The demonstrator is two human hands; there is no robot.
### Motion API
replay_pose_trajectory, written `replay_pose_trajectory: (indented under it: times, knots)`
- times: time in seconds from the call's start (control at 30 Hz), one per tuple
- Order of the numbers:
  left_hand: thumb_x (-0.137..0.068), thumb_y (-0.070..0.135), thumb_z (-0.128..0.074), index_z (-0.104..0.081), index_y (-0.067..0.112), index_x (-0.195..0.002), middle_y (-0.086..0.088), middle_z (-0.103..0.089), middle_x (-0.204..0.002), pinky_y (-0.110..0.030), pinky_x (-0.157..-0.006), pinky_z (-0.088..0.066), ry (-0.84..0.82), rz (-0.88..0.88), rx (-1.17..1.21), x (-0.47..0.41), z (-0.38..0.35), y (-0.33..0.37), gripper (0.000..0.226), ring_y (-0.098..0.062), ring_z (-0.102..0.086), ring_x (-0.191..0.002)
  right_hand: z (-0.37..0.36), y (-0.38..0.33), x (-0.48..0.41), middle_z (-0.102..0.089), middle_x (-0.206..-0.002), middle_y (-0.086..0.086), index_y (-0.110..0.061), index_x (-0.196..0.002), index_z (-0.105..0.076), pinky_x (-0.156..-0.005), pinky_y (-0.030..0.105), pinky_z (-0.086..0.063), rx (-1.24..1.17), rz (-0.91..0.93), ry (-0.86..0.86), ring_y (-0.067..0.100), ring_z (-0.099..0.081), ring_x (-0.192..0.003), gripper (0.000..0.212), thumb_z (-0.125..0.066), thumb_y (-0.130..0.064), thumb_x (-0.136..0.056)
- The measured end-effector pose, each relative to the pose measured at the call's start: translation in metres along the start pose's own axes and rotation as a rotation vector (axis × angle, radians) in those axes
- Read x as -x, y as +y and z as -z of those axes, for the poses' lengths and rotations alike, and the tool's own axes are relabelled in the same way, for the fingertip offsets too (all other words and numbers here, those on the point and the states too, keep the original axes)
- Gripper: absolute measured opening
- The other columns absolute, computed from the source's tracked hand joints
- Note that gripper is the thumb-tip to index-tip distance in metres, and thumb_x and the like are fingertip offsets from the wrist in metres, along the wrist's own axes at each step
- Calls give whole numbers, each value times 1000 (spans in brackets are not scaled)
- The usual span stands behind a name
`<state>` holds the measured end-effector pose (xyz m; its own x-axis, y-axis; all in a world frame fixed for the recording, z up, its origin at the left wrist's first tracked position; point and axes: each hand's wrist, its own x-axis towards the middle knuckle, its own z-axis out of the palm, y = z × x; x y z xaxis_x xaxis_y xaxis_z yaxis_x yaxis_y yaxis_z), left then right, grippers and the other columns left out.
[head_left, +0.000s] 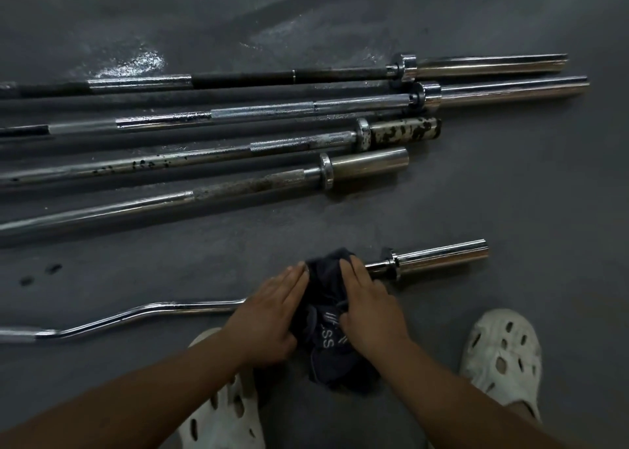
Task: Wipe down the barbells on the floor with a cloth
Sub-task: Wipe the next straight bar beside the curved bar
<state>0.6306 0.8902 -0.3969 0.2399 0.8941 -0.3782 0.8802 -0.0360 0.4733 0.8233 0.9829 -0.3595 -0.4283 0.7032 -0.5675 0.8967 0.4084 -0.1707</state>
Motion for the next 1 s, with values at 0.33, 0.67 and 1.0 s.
replay_pose_trajectory:
  times: [0.33, 0.67, 1.0]
  knots:
    - [-76, 56, -28, 0, 17, -157, 1, 15, -160, -28, -121, 1, 75, 79, -33, 2, 55, -24, 94, -11, 6, -148, 14, -2, 6, 16, -165, -6, -25, -157, 6, -102, 45, -42, 20, 2, -57, 32, -38, -130, 90, -55, -23, -92]
    - [-89, 41, -59, 0, 15, -158, -3, 9, -165, -29, -120, -8, 238, 241, -135, 15, 138, 15, 94, -18, -2, -152, 94, -33, 35, 8, -166, -4, -23, -158, 6, -104, 43, -40, -50, 207, 173, 31, -37, -131, 91, -55, -22, -89]
    - [-88, 41, -59, 0, 19, -159, 0, 4, -166, -30, -123, -13, 312, 225, -276, 73, 221, 24, 94, -15, -3, -152, 154, -49, 70, 8, -166, -5, -23, -157, 4, -101, 43, -43, -47, 267, 383, 29, -35, -130, 89, -53, -25, -89]
